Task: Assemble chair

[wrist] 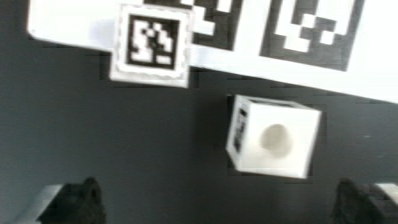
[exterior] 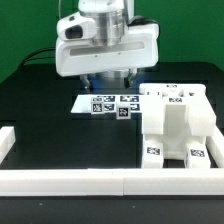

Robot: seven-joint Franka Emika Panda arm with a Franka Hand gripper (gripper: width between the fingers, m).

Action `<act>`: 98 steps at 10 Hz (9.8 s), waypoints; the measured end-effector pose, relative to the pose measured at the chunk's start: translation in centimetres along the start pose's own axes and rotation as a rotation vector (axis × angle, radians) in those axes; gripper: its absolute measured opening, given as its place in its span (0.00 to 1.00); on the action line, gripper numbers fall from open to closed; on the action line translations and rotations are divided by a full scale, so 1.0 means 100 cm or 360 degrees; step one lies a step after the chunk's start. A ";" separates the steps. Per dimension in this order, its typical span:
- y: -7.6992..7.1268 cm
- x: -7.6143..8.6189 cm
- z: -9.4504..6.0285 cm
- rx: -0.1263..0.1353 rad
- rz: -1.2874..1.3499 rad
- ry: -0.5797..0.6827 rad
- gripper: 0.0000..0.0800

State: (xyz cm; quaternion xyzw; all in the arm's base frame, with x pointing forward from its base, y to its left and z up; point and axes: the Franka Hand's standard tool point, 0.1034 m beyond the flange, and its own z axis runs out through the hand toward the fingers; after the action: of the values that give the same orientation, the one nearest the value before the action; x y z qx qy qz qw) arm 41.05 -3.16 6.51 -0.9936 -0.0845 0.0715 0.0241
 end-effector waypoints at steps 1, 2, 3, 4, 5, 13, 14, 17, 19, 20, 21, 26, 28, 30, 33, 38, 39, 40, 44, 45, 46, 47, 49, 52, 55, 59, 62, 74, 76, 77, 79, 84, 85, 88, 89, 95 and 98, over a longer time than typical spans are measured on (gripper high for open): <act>-0.004 0.001 -0.001 -0.0027 -0.0049 0.0027 0.81; -0.004 0.001 0.000 -0.0029 -0.0049 0.0024 0.81; -0.004 0.001 0.000 -0.0030 -0.0048 0.0023 0.81; -0.006 0.000 0.002 -0.0024 -0.0016 0.0019 0.81; -0.012 0.001 0.009 -0.0018 0.0012 0.0012 0.81; -0.023 0.005 0.050 -0.0126 -0.0026 0.0024 0.81; -0.020 0.004 0.051 -0.0131 -0.0020 0.0027 0.81; -0.020 0.004 0.051 -0.0131 -0.0020 0.0027 0.57; -0.020 0.005 0.051 -0.0131 -0.0020 0.0028 0.35; -0.019 0.005 0.050 -0.0129 -0.0020 0.0025 0.35; -0.010 0.006 0.031 -0.0079 -0.0032 -0.0023 0.35; 0.038 0.001 0.000 -0.0090 -0.0139 0.0052 0.35; 0.042 0.001 0.001 -0.0092 -0.0128 0.0049 0.35; 0.087 -0.002 0.023 -0.0017 0.0186 -0.0049 0.35; 0.102 0.002 0.031 -0.0048 0.0197 -0.0031 0.35; 0.119 -0.008 0.043 -0.0017 0.0541 -0.0064 0.35; 0.119 -0.008 0.043 -0.0018 0.0540 -0.0063 0.35; 0.119 -0.008 0.043 -0.0018 0.0541 -0.0063 0.49; 0.127 0.003 0.027 0.0062 0.0529 -0.0224 0.80; 0.129 0.009 0.025 0.0076 0.0550 -0.0259 0.80; 0.124 0.010 0.025 0.0109 0.0594 -0.0355 0.81; 0.121 0.011 0.027 0.0124 0.0617 -0.0455 0.81; 0.117 0.007 0.031 0.0176 0.0612 -0.0665 0.81; 0.124 0.002 0.028 0.0327 0.0646 -0.1017 0.81; 0.124 0.000 0.031 0.0471 0.0695 -0.1392 0.81; 0.119 -0.011 0.055 0.0452 0.0741 -0.1448 0.81; 0.119 -0.013 0.059 0.0434 0.0740 -0.1439 0.81; 0.109 0.004 0.016 0.0305 0.0539 -0.0424 0.33; 0.116 0.009 0.023 0.0199 0.0551 -0.0212 0.33; 0.115 0.014 0.030 0.0095 0.0541 -0.0070 0.33; 0.114 0.009 0.043 -0.0010 0.0552 0.0145 0.33; 0.123 -0.015 0.046 -0.0165 0.0541 0.0392 0.33; 0.122 -0.015 0.046 -0.0166 0.0538 0.0392 0.45; 0.122 -0.016 0.047 -0.0157 0.0547 0.0384 0.76; 0.117 -0.015 0.049 -0.0122 0.0556 0.0358 0.80; 0.112 0.010 0.024 0.0000 0.0322 -0.0238 0.81; 0.105 0.008 0.027 0.0102 0.0322 -0.0519 0.81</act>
Offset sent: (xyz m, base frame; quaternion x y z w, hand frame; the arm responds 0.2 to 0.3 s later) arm 0.0000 0.0000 0.0000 0.0000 0.0000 0.0000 1.0000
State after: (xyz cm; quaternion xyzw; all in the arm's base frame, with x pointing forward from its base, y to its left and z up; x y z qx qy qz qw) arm 43.13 -13.27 3.08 -0.9709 0.0152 0.2363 0.0344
